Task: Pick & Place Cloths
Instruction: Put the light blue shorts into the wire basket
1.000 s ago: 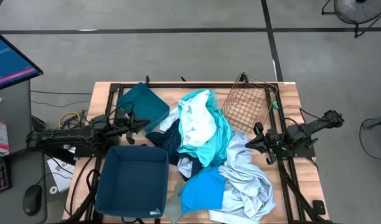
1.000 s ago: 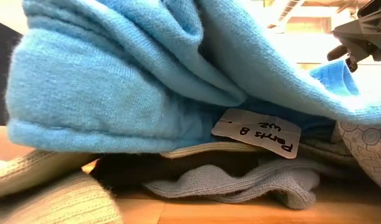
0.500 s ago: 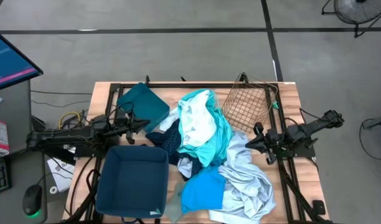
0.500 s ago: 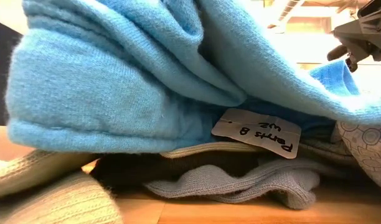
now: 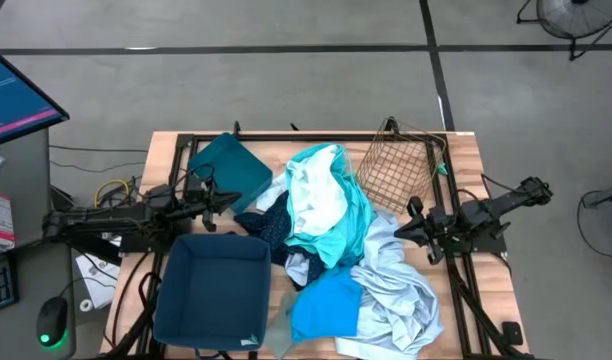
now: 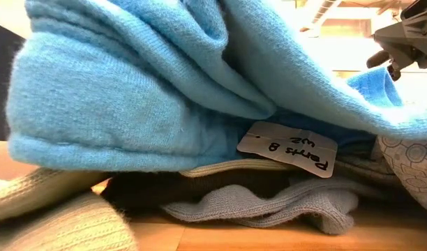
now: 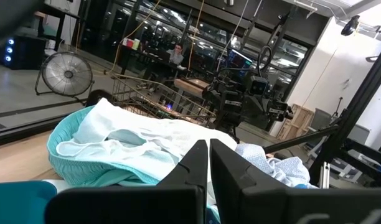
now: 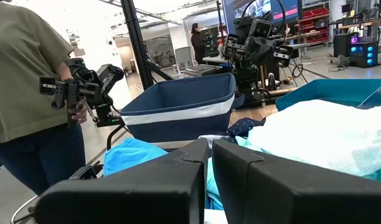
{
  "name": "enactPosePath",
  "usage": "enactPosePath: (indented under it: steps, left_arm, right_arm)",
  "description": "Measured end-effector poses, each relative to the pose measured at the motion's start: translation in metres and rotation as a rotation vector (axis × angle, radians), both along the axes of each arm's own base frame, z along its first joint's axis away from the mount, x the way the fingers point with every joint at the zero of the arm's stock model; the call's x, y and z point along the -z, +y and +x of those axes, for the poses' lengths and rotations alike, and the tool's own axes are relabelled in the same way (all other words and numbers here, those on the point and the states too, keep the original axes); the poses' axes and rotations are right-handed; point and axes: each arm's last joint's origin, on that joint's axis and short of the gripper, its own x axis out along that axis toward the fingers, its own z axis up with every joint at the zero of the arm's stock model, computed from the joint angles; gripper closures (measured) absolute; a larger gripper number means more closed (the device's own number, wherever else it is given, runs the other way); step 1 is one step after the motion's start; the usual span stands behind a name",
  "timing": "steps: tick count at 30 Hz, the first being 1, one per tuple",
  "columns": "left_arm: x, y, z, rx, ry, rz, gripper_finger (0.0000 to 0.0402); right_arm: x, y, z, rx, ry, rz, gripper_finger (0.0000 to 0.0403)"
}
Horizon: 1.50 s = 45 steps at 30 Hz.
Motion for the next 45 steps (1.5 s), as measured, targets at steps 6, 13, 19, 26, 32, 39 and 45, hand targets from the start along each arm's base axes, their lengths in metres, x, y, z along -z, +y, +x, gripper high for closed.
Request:
enactPosePath:
  steps: [6,13,19,26,32,39,45]
  left_arm:
    - [-0.0005,0.0,-0.0001,0.0,-0.005,0.001,0.04]
    - [-0.0014,0.0,-0.0002,0.0,-0.015,0.002,0.04]
    - [-0.0015,0.0,-0.0002,0.0,-0.016,0.002,0.04]
    - [-0.0016,0.0,-0.0002,0.0,-0.017,0.002,0.04]
    - [-0.002,0.0,-0.0002,0.0,-0.022,0.003,0.04]
    - [-0.0014,0.0,0.0004,0.002,-0.019,-0.017,0.04]
    - [-0.0039,-0.0002,0.0001,0.014,-0.057,-0.062,0.04]
  right_arm:
    - [0.0,0.0,0.0,0.0,0.0,0.0,0.0381]
    - [0.0,0.0,0.0,0.0,0.0,0.0,0.0381]
    - [0.0,0.0,0.0,0.0,0.0,0.0,0.0381]
    - [0.0,0.0,0.0,0.0,0.0,0.0,0.0381]
    - [0.0,0.0,0.0,0.0,0.0,0.0,0.0381]
    - [0.0001,0.0,0.0,0.0,0.001,0.0,0.0381]
    - [0.0001,0.0,0.0,0.0,0.001,0.0,0.0381]
